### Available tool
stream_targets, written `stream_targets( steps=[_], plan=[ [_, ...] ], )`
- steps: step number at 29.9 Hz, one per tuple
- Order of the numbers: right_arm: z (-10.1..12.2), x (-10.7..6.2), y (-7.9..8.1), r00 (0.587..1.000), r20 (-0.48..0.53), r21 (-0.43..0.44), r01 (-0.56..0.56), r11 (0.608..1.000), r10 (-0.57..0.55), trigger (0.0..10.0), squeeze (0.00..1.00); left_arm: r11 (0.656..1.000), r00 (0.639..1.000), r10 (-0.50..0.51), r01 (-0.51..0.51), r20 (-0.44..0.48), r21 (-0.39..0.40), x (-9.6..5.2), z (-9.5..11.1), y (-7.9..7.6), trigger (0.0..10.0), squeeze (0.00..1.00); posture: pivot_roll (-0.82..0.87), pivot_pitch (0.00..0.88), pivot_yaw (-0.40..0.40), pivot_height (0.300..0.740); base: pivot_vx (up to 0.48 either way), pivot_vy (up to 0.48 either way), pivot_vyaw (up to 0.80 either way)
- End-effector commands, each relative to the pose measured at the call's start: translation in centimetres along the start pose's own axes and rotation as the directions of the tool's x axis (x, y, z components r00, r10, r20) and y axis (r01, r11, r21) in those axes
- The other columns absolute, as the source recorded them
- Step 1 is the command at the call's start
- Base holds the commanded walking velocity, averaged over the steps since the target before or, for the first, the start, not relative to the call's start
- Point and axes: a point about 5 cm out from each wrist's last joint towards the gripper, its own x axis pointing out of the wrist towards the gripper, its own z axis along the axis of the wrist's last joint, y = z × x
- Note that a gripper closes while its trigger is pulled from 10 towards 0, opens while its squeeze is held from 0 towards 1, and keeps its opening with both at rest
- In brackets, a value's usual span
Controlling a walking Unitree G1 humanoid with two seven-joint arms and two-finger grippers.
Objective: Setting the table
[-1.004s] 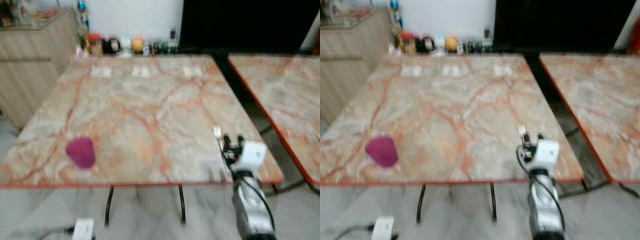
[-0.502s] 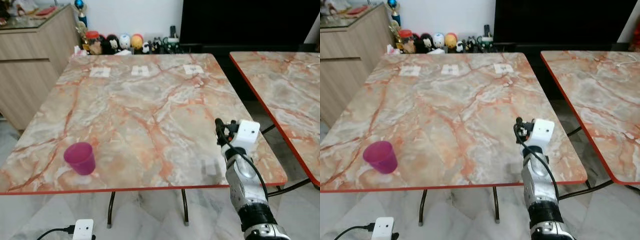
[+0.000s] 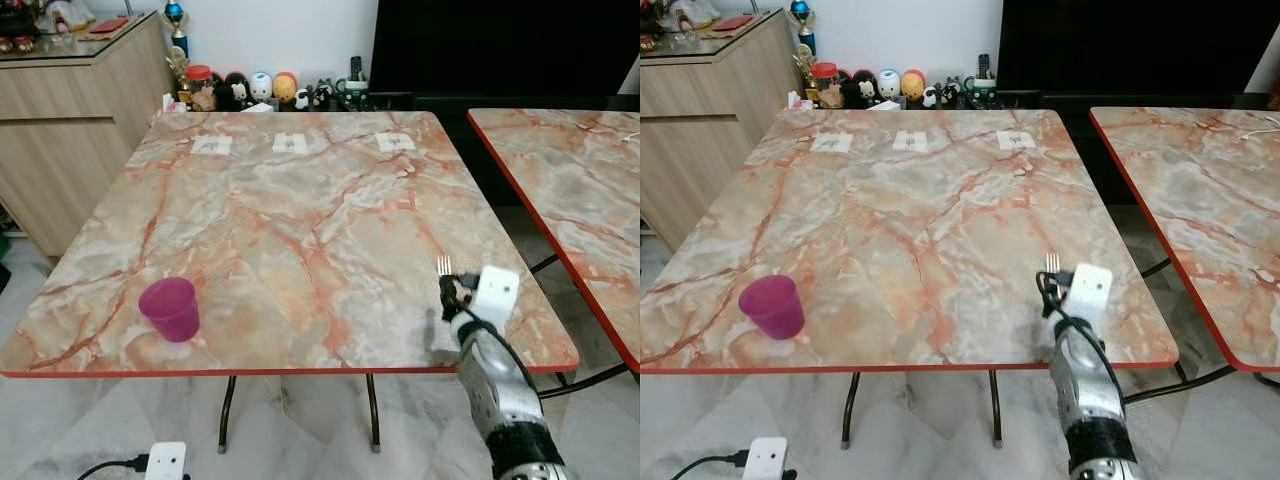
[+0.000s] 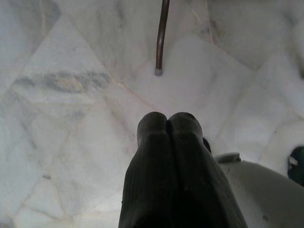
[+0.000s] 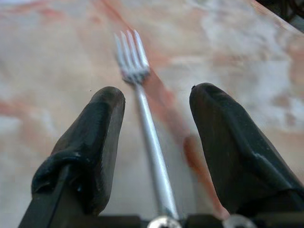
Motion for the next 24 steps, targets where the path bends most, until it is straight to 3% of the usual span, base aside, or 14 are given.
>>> stream_targets(
  steps=[1, 8, 12, 24],
  plan=[
    [1.1, 0.2, -0.2, 1.0, 0.027, 0.003, 0.006, 1.0, -0.006, 10.0, 0.0, 1.0, 1.0, 0.0, 0.0, -0.017, -0.008, -0.1, -0.4, 0.1, 10.0, 0.0, -0.02, 0.0, -0.002, 0.74, 0.0, 0.0, 0.0],
    [1.5, 0.9, -0.2, 1.0, -0.002, 0.001, -0.012, 1.0, 0.012, 10.0, 0.0, 1.0, 1.0, 0.004, -0.004, -0.022, -0.01, -0.1, -0.4, 0.1, 10.0, 0.0, -0.01, 0.0, -0.004, 0.74, 0.0, 0.0, 0.0],
    [2.1, 1.5, 0.7, 0.998, -0.005, 0.0, -0.066, 0.998, 0.066, 10.0, 0.0, 1.0, 1.0, 0.001, -0.001, -0.031, 0.005, -0.1, -0.6, 0.3, 10.0, 0.0, -0.02, 0.0, 0.011, 0.74, 0.0, 0.0, 0.0],
    [2.0, 2.4, 0.5, 0.997, -0.063, -0.011, -0.046, 0.999, 0.045, 10.0, 0.0, 1.0, 0.999, 0.003, -0.003, -0.034, 0.001, -0.2, -0.8, 0.3, 10.0, 0.0, 0.0, 0.0, 0.009, 0.74, 0.0, 0.0, 0.0]
  ],
)
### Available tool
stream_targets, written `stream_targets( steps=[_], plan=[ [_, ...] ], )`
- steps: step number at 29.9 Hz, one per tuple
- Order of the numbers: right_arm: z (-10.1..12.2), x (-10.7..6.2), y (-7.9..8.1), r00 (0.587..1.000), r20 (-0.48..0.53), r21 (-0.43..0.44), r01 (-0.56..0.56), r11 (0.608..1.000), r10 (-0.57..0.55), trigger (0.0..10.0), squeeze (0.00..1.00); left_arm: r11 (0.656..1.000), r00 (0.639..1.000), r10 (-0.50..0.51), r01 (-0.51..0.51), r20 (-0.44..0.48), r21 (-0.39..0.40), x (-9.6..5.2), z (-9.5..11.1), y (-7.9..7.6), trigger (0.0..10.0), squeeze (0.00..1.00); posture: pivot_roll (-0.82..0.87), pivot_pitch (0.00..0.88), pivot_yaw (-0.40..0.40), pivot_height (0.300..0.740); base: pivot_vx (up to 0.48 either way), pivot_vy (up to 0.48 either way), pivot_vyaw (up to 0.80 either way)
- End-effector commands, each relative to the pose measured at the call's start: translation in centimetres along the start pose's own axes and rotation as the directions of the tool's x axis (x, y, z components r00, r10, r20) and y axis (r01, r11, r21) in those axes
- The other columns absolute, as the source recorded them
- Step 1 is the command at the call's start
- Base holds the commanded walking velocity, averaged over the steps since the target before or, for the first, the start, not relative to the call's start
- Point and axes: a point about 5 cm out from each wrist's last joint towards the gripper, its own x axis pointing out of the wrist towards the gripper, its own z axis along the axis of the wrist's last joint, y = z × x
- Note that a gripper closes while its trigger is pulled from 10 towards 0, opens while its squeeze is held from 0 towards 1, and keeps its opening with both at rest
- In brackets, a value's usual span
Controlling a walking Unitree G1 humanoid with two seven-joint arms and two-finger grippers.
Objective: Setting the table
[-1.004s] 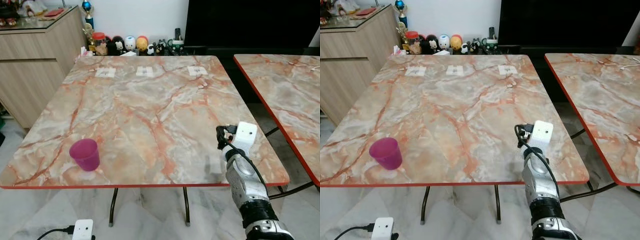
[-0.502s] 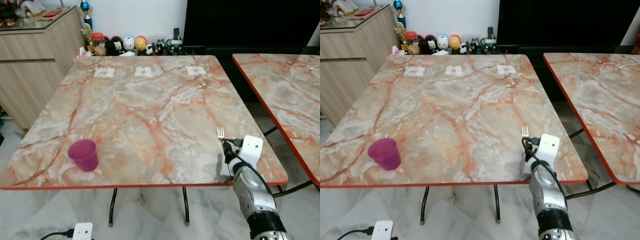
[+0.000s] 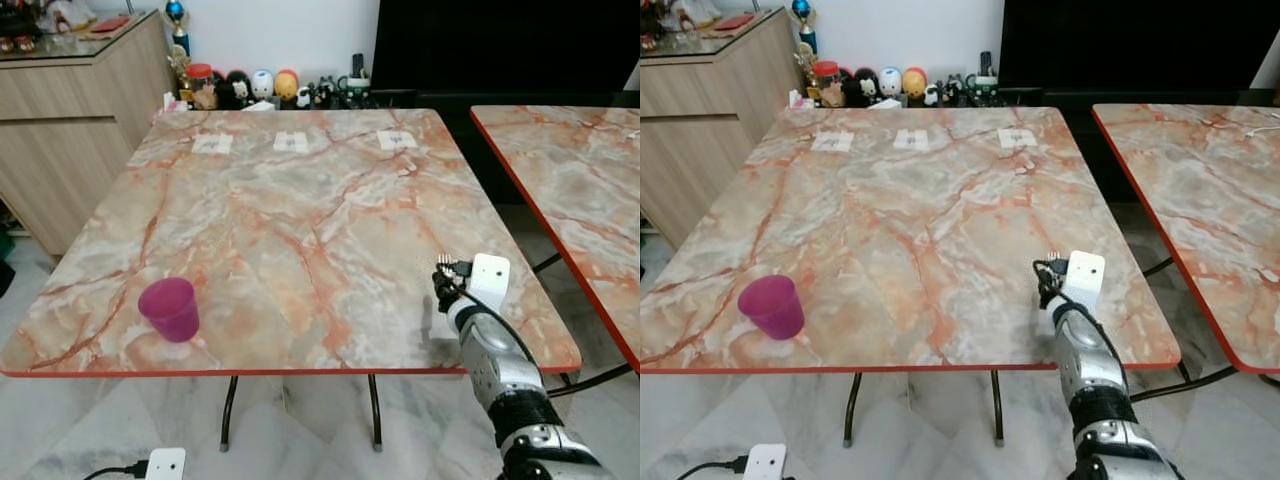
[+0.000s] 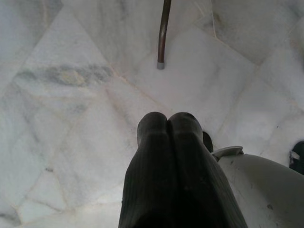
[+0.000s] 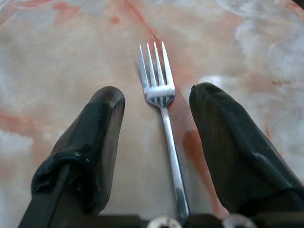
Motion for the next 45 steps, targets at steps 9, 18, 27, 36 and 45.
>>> stream_targets(
  steps=[9, 18, 27, 36, 45],
  plan=[
    [-0.2, 0.4, -0.7, 0.998, -0.056, -0.002, 0.017, 1.0, -0.017, 10.0, 0.0, 1.0, 1.0, 0.014, -0.014, -0.017, -0.011, -0.1, -0.3, 0.5, 10.0, 0.0, 0.02, 0.0, 0.006, 0.74, 0.0, 0.0, 0.0],
    [-1.3, 0.4, -0.3, 0.993, -0.114, -0.015, -0.014, 1.0, 0.012, 0.0, 0.0, 1.0, 1.0, 0.016, -0.016, -0.019, -0.019, -0.1, -0.3, 0.6, 10.0, 0.0, 0.02, 0.0, 0.007, 0.74, 0.0, 0.0, 0.0],
    [-2.0, 0.3, -0.2, 0.99, -0.136, -0.012, -0.024, 1.0, 0.022, 0.0, 0.0, 1.0, 1.0, 0.011, -0.012, -0.025, -0.019, -0.1, -0.4, 0.6, 10.0, 0.0, 0.02, 0.0, 0.008, 0.74, 0.0, 0.0, 0.0],
    [-2.4, 0.2, -0.4, 0.989, -0.146, -0.014, -0.023, 1.0, 0.021, 0.0, 0.0, 1.0, 0.999, 0.002, -0.003, -0.033, -0.023, -0.1, -0.5, 0.5, 10.0, 0.0, 0.02, 0.0, 0.008, 0.74, 0.0, 0.0, 0.0],
    [-2.8, 0.1, -0.3, 0.987, -0.157, -0.014, -0.03, 0.999, 0.028, 0.0, 0.0, 1.0, 0.999, -0.002, 0.001, -0.036, -0.028, -0.1, -0.6, 0.4, 10.0, 0.0, 0.03, 0.0, 0.005, 0.74, 0.0, 0.0, 0.0]
  ],
)
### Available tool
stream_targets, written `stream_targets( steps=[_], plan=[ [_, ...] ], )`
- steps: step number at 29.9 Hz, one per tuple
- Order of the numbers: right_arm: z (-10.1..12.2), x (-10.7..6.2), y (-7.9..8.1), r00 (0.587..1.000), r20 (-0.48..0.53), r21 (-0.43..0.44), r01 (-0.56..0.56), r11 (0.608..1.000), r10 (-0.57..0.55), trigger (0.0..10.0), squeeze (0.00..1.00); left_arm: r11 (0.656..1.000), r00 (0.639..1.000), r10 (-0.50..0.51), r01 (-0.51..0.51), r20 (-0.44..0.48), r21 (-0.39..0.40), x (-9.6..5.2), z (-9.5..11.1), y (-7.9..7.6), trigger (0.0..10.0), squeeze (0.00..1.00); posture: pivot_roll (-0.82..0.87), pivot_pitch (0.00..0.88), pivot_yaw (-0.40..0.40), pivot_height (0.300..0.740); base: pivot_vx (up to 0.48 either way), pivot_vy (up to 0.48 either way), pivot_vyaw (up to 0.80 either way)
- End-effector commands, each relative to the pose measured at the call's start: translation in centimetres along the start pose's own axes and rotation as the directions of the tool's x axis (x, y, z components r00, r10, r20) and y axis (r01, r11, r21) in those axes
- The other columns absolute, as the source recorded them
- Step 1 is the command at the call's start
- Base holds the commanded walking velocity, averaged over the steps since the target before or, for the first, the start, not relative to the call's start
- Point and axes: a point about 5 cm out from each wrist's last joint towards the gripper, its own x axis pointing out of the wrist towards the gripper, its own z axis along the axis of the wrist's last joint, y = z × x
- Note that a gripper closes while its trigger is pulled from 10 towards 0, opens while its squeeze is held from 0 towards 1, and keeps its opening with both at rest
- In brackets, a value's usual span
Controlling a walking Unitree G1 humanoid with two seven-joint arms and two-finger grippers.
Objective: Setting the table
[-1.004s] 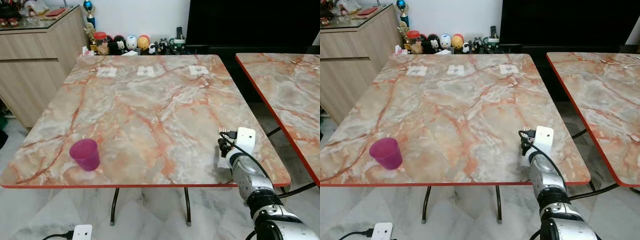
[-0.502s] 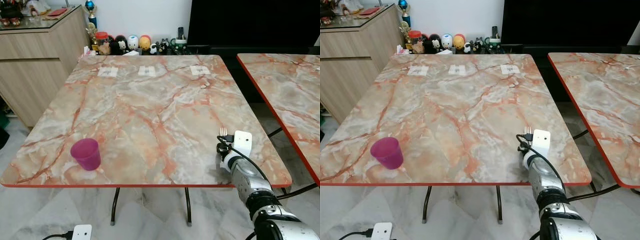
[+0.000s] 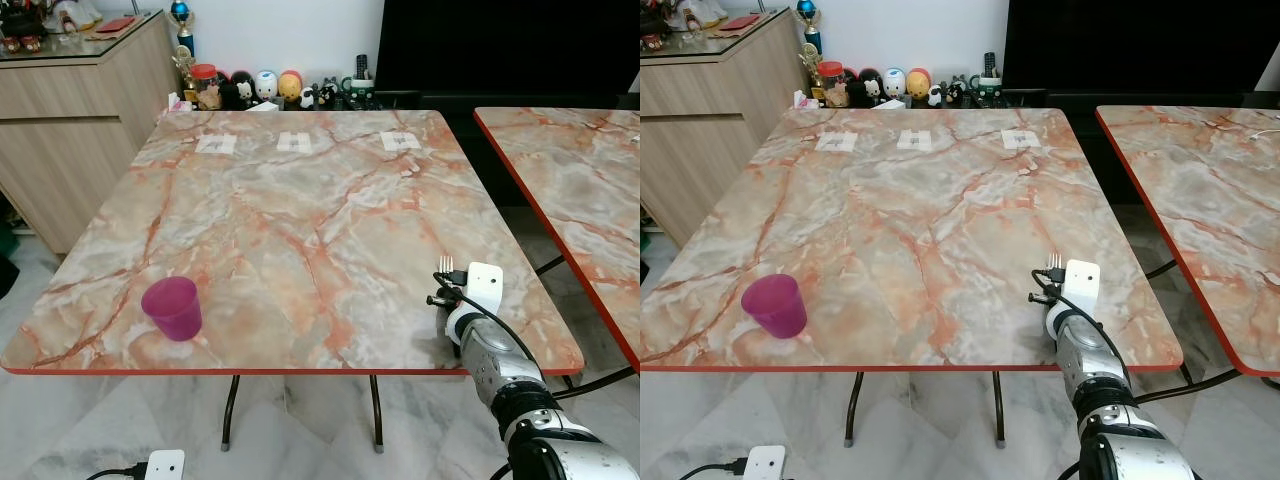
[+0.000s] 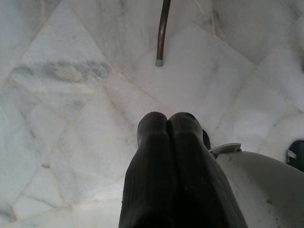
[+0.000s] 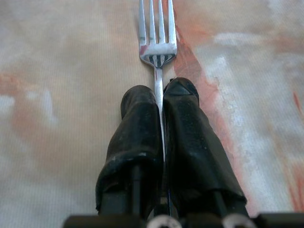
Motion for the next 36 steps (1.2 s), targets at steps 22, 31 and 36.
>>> stream_targets(
  steps=[22, 31, 36],
  plan=[
    [1.2, -2.8, 1.3, 0.923, 0.38, -0.045, -0.051, 0.998, 0.065, 10.0, 0.0, 1.0, 0.999, 0.025, -0.025, -0.035, 0.007, -0.3, -0.8, 0.7, 10.0, 0.0, 0.02, 0.0, -0.002, 0.74, 0.0, 0.0, 0.0],
    [2.1, -4.4, 1.2, 0.877, 0.471, -0.082, -0.062, 0.995, 0.093, 10.0, 0.0, 0.999, 0.999, 0.018, -0.017, -0.032, 0.033, -0.2, -0.7, 0.5, 10.0, 0.0, 0.01, 0.0, -0.005, 0.74, 0.0, -0.299, 0.0],
    [2.6, -4.6, 1.3, 0.876, 0.474, -0.085, -0.05, 0.995, 0.084, 10.0, 0.0, 0.999, 0.999, 0.019, -0.018, -0.034, 0.035, -0.2, -0.7, 0.3, 10.0, 0.0, 0.01, 0.0, -0.009, 0.74, 0.0, -0.445, 0.0]
  ],
)
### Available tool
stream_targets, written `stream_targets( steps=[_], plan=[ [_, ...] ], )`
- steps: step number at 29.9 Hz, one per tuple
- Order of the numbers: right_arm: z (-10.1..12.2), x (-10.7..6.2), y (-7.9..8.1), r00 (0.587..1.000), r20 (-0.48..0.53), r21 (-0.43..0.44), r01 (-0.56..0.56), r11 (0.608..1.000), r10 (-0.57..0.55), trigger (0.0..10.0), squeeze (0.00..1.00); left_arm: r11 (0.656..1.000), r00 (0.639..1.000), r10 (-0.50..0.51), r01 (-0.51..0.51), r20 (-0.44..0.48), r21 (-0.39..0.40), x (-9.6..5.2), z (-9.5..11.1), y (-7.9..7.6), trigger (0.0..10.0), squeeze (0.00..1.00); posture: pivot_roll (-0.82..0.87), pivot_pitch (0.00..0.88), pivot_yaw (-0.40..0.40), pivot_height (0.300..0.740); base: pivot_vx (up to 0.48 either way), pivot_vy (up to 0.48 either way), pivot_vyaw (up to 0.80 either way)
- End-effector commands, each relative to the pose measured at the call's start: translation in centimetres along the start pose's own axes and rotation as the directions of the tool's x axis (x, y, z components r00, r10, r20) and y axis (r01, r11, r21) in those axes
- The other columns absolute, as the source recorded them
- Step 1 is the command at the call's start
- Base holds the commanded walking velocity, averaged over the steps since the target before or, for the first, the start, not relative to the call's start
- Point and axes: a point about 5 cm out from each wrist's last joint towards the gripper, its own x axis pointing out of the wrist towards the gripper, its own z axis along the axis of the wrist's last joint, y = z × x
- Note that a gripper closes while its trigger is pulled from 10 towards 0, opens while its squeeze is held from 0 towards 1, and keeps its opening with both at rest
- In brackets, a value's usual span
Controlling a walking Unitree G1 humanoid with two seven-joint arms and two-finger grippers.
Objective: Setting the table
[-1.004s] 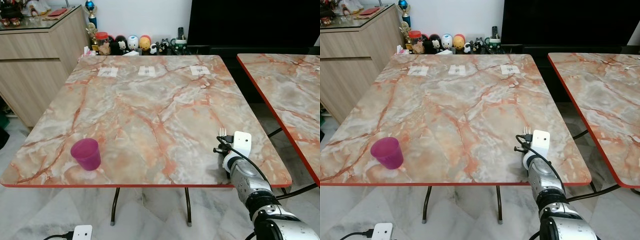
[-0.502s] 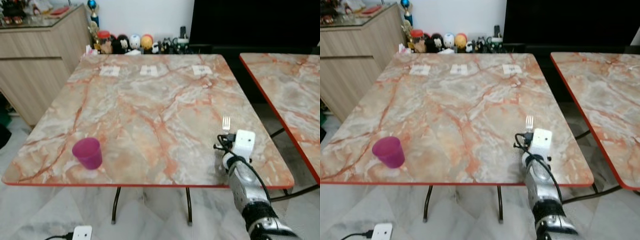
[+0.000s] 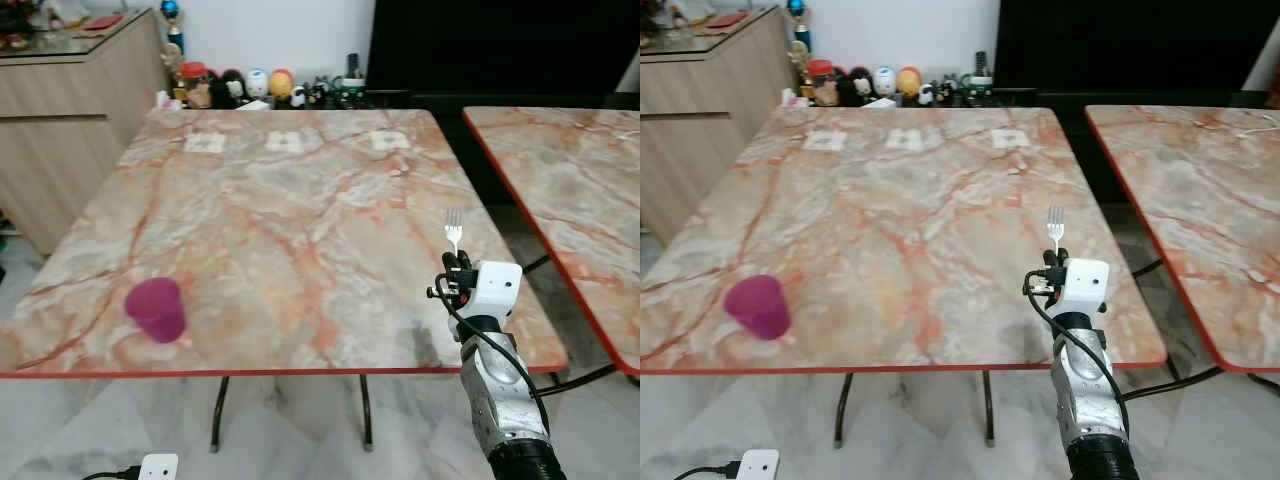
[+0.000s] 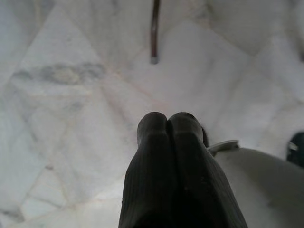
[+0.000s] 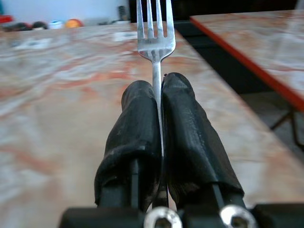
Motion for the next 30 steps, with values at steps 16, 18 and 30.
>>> stream_targets(
  steps=[16, 18, 30],
  plan=[
    [1.3, 0.0, -0.3, 0.999, 0.042, -0.067, 0.011, 0.998, -0.008, 10.0, 0.0, 1.0, 1.0, -0.012, 0.013, -0.017, 0.006, -0.1, -0.4, -0.4, 10.0, 0.0, 0.01, 0.0, -0.008, 0.74, 0.0, -0.442, 0.0],
    [1.9, 0.1, -0.2, 0.997, 0.073, -0.067, 0.014, 0.998, -0.009, 10.0, 0.0, 1.0, 1.0, -0.01, 0.011, -0.014, 0.004, -0.1, -0.3, -0.4, 10.0, 0.0, 0.01, 0.0, -0.007, 0.74, 0.0, -0.442, 0.0],
    [2.8, 0.2, -0.5, 0.992, 0.116, -0.065, 0.048, 0.997, -0.041, 10.0, 0.0, 1.0, 1.0, -0.005, 0.005, -0.013, -0.001, 0.0, 0.0, -0.2, 10.0, 0.0, 0.0, 0.0, -0.002, 0.74, 0.0, -0.44, 0.0]
  ],
)
